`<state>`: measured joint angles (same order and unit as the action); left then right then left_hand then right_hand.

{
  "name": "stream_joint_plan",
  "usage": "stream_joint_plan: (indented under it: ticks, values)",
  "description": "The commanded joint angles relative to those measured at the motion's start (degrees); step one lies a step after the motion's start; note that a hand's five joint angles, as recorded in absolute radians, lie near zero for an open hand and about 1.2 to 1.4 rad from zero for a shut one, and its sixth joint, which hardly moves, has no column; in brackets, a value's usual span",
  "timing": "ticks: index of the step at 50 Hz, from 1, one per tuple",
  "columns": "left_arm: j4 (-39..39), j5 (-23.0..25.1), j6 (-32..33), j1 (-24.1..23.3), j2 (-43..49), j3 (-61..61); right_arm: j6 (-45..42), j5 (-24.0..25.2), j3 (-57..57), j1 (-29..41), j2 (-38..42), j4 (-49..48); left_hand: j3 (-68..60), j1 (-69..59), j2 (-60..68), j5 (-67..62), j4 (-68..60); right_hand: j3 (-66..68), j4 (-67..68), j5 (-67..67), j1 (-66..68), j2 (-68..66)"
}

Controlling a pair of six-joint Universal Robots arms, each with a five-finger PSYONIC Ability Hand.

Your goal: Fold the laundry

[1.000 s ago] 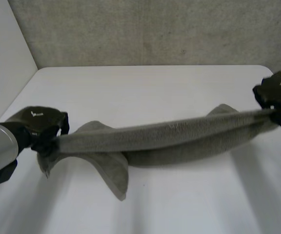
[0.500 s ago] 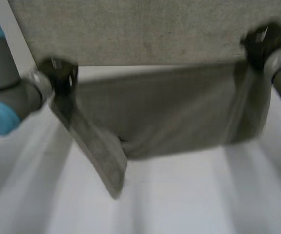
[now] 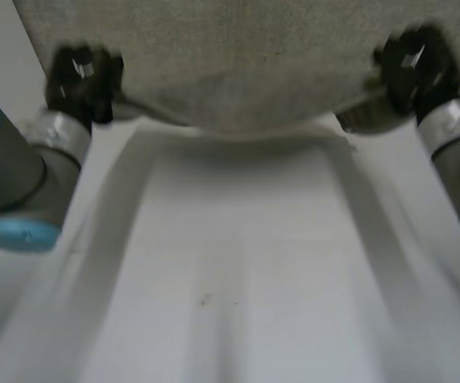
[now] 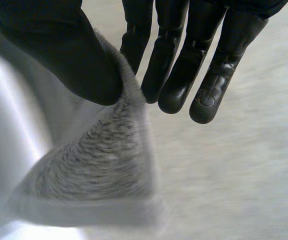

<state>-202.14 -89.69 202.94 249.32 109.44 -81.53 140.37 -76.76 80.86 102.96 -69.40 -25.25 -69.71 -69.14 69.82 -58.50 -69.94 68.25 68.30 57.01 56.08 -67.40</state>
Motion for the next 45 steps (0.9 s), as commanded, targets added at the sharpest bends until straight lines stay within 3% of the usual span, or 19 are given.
stream_joint_plan:
  ticks: [1, 6, 11, 13, 14, 16, 17, 18, 19, 20, 21, 23, 25, 31, 38, 45]
  values:
    - [-4.9, 0.6, 0.3, 1.1, 5.7, -12.4, -0.5, 6.6, 10.4, -0.6, 5.7, 1.3, -10.3, -10.9, 10.2, -11.5, -10.1, 11.7, 11.7, 13.0, 23.9, -12.6]
    - [-4.0, 0.4, 0.6, 1.1, 7.0, -16.3, -0.8, 6.5, 14.0, -0.7, 7.1, 2.1, -10.3, -10.9, 10.2, -11.5, -10.1, 11.7, 11.7, 13.0, 23.9, -12.6]
    - [2.4, 0.3, 1.1, 1.1, 5.2, -19.9, -1.7, 6.3, 16.4, -1.4, 5.7, 7.3, -10.3, -10.9, 10.2, -11.5, -10.1, 11.7, 11.7, 13.0, 23.9, -12.6]
    - [12.4, 0.0, 1.1, 1.2, 1.1, -21.2, -3.6, 6.2, 16.6, -2.2, 2.7, 15.5, -10.3, -10.9, 10.2, -11.5, -10.1, 11.7, 11.7, 13.0, 23.9, -12.6]
    - [12.5, 0.0, 1.1, 1.2, 1.1, -21.2, -3.6, 6.2, 16.6, -2.2, 2.7, 15.5, -10.3, -10.9, 10.2, -11.5, -10.1, 11.7, 11.7, 13.0, 23.9, -12.6]
    - [27.2, -0.4, 1.9, 1.3, -2.7, -22.1, -7.1, 5.8, 16.6, -3.1, -1.5, 27.3, -10.3, -10.9, 10.2, -11.5, -10.1, 11.7, 11.7, 13.0, 23.9, -12.6]
    - [27.3, -0.4, 1.9, 1.3, -2.7, -22.1, -7.1, 5.7, 16.6, -3.1, -1.5, 27.4, -10.3, -10.9, 10.2, -11.5, -10.1, 11.7, 11.7, 13.0, 23.9, -12.6]
    - [35.4, -0.7, 2.5, 1.3, -4.1, -22.3, -9.7, 5.0, 16.6, -3.9, -3.5, 34.5, -10.3, -10.9, 10.2, -11.5, -10.1, 11.7, 11.7, 13.0, 23.9, -12.6]
    - [35.5, -0.7, 2.5, 1.3, -4.1, -22.4, -13.0, 4.0, 16.6, -4.7, -5.4, 41.7, -10.3, -10.9, 10.2, -11.5, -10.1, 11.7, 11.7, 13.0, 23.9, -12.6]
    - [43.6, -1.3, 2.8, 1.2, -5.5, -22.7, -13.0, 4.0, 16.6, -4.7, -5.4, 41.8, -10.3, -10.9, 10.2, -11.5, -10.1, 11.7, 11.7, 13.0, 23.9, -12.6]
    - [49.6, -1.3, 2.8, 1.1, -7.4, -22.9, -16.6, 3.0, 16.6, -5.7, -6.8, 48.0, -10.3, -10.9, 10.2, -11.5, -10.1, 11.7, 11.7, 13.0, 23.9, -12.6]
    - [51.3, -1.3, 2.8, 1.3, -9.0, -22.8, -20.0, 2.4, 16.2, -6.8, -7.8, 53.0, -10.3, -10.9, 10.2, -11.5, -10.1, 11.7, 11.7, 13.0, 23.9, -12.6]
    - [50.7, -1.2, 3.0, 1.2, -10.1, -22.5, -22.0, 2.2, 15.6, -8.0, -8.4, 55.3, -10.3, -10.9, 10.2, -11.5, -10.1, 11.7, 11.7, 13.0, 23.9, -12.6]
    - [43.7, -1.4, 3.2, 1.7, -10.0, -18.8, -20.1, 1.6, 12.4, -8.8, -8.1, 47.3, -10.3, -10.9, 10.2, -11.5, -10.1, 11.7, 11.7, 13.0, 23.9, -12.6]
    - [35.1, -2.2, 3.2, 1.9, -1.7, -13.0, -13.6, 1.2, 9.1, -7.8, -1.1, 38.8, -10.3, -10.9, 10.2, -11.5, -10.1, 11.7, 11.7, 13.0, 23.9, -12.6]
    - [27.4, -4.4, 3.2, 1.9, 6.6, -5.1, -8.5, -1.2, 2.8, -1.8, 6.9, 25.8, -10.3, -10.9, 10.2, -11.5, -10.1, 11.7, 11.7, 13.0, 23.9, -12.6]
